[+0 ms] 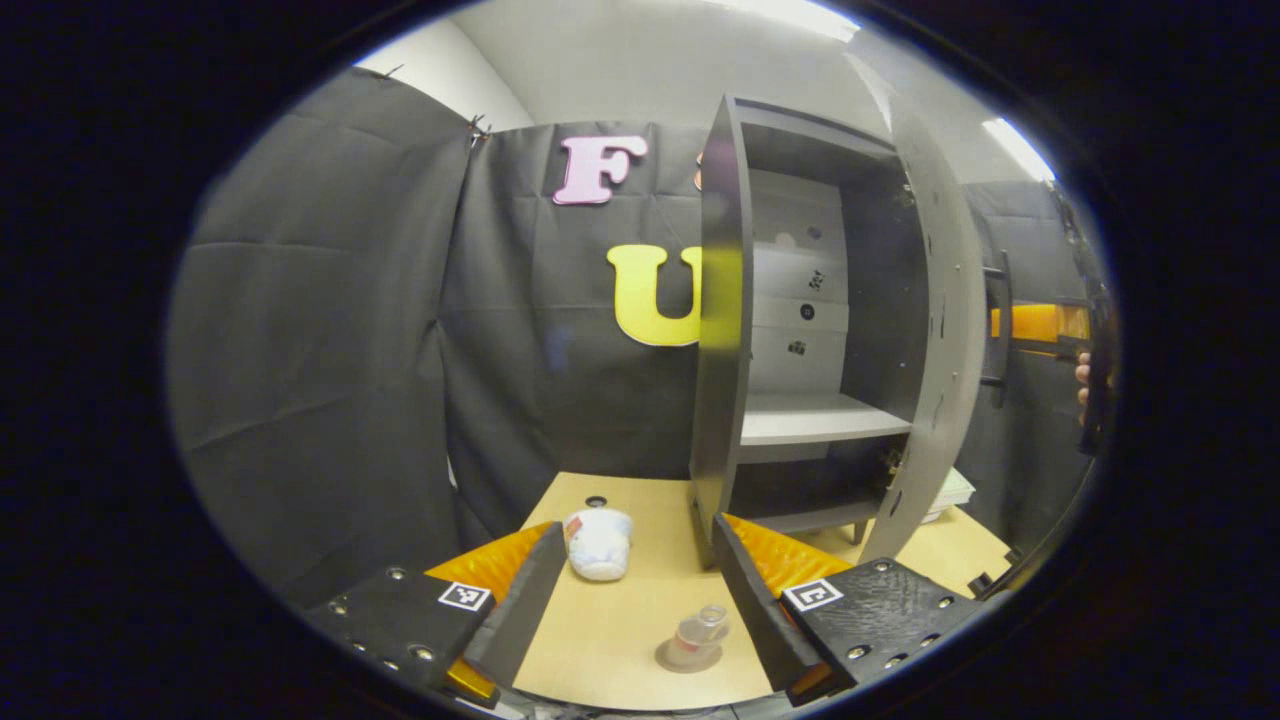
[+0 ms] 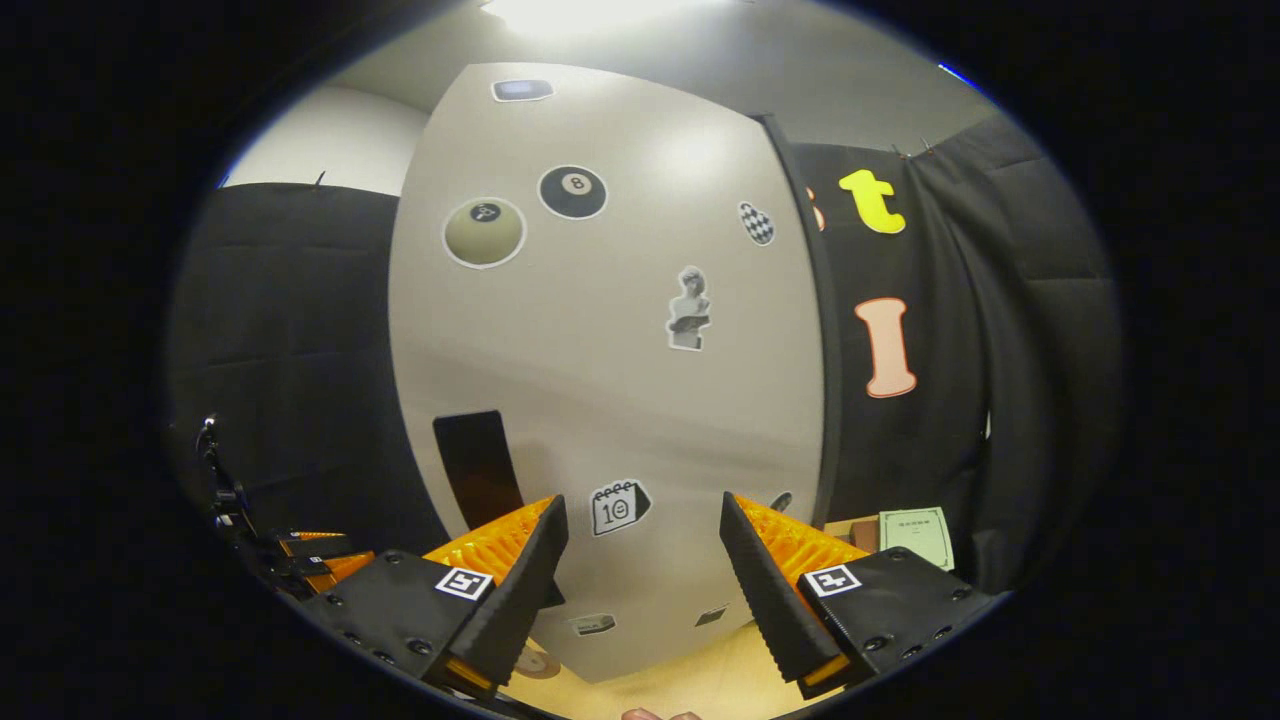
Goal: Open the cabinet door with the right hand, grasp the bottle in the cabinet with the left hand and place it on the coaster, then close the cabinet door with the right hand.
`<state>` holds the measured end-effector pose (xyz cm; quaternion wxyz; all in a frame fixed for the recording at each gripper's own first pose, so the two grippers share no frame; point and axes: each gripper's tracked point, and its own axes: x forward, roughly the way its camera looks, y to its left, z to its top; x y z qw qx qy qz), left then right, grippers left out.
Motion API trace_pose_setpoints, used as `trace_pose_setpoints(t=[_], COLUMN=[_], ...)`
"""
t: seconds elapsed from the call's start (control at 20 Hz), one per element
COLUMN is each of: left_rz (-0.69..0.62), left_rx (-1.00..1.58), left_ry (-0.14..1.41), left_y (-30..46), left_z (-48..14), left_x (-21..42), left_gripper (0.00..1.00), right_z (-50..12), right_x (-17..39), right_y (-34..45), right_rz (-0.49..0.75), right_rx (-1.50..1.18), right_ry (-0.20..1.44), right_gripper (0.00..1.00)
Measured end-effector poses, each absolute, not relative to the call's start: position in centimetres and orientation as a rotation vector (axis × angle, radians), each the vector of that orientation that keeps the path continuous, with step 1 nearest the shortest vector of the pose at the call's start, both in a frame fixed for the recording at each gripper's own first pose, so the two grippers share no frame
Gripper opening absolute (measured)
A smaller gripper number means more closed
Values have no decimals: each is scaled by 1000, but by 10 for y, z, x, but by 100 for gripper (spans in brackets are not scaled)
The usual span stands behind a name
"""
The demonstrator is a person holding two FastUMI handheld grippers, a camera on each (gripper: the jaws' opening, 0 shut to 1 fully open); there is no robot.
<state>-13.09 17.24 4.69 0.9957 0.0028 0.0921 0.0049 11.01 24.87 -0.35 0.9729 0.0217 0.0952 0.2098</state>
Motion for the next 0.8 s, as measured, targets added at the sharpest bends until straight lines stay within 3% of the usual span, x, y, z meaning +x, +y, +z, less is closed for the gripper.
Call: trace_pose_setpoints(t=[0.25,0.6,0.8], left_rz=[-38,-189,-203], left_rx=[5,62,89], left_ry=[184,194,151], left_y=[169,113,90], left_z=[45,38,57], left_x=[-119,-106,-103], left_gripper=[89,89,89], right_z=[-19,-37,-46], right_x=[104,105,95], right_y=[261,205,155], right_rz=[420,276,201], right_rx=[61,84,18], right_ry=[238,270,263], right_gripper=[97,97,97])
